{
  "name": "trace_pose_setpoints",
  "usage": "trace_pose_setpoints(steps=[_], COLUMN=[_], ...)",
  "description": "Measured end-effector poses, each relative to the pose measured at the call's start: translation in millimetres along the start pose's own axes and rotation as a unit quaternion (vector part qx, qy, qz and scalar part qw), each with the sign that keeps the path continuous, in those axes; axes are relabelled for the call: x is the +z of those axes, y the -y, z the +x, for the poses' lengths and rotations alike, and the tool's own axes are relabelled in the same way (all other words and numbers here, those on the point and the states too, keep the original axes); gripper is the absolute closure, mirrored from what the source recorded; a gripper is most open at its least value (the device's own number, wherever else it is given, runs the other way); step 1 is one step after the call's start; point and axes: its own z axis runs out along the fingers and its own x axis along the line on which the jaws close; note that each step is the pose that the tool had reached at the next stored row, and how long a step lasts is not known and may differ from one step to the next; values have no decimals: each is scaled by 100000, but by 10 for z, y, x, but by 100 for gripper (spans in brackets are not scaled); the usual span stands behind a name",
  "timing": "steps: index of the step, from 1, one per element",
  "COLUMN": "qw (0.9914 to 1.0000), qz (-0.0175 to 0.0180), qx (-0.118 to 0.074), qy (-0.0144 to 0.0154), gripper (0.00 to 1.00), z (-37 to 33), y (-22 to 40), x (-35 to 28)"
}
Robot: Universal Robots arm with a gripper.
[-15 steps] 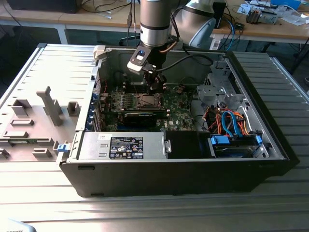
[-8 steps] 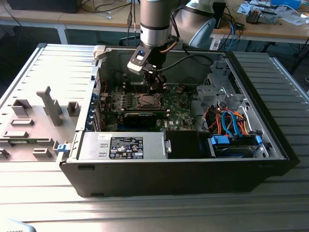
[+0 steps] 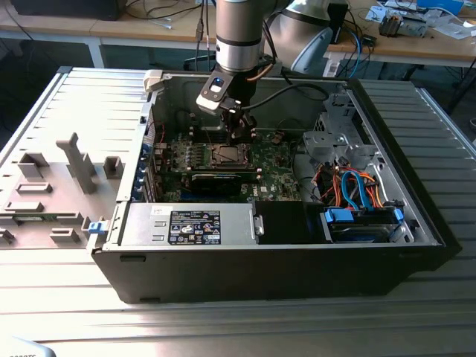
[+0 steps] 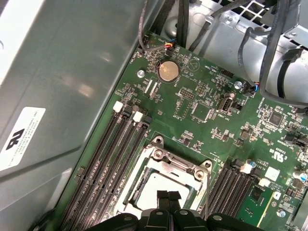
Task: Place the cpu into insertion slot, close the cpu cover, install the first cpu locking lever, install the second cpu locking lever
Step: 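Install the first cpu locking lever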
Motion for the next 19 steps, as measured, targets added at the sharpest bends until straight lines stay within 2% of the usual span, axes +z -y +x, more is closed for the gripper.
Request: trace_pose_setpoints(steps=[19], qw=[99988], qz=[-93], qx=[-1553], qy=[20], gripper=[89], z=[0], y=[0], x=[0])
